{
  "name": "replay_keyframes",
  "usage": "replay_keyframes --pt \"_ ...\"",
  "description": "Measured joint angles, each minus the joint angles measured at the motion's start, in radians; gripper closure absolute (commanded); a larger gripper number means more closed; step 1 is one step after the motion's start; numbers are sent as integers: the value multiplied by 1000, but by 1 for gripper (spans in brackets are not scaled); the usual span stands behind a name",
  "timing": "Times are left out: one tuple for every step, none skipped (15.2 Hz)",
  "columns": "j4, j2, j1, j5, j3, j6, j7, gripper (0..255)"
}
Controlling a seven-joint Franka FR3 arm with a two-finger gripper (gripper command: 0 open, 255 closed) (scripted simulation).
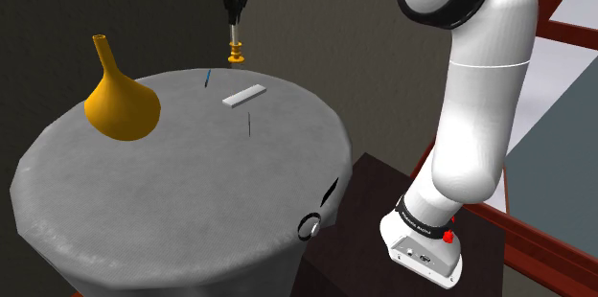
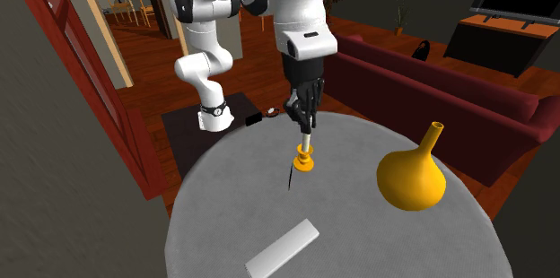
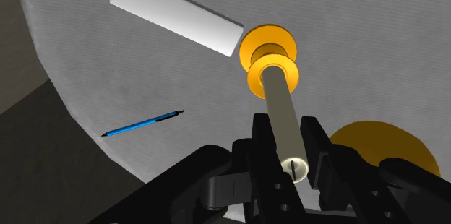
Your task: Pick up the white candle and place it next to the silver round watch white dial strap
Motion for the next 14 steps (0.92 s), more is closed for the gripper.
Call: replay_keyframes --pt "17 3 0 0 0 -14 1 255" --pt "-6 -18 5 -2 2 -11 7 255" --pt "-63 -57 10 -4 4 6 13 255" --pt "-122 -101 20 -7 8 23 26 255" --pt "-168 -136 26 -9 12 34 36 255" --pt "-207 -167 34 -12 16 43 47 255" --pt "-260 -206 41 -14 21 58 58 255" --pt "-311 -246 47 -16 25 69 69 255" --pt "-352 -278 54 -17 31 78 82 255" --pt "-397 -314 60 -18 36 88 92 255" --pt "-439 -349 67 -20 43 95 105 255" --pt "-487 -384 73 -20 50 109 118 255" --pt "-532 -421 79 -20 56 118 130 255" --pt "-562 -454 86 -20 64 115 145 255"
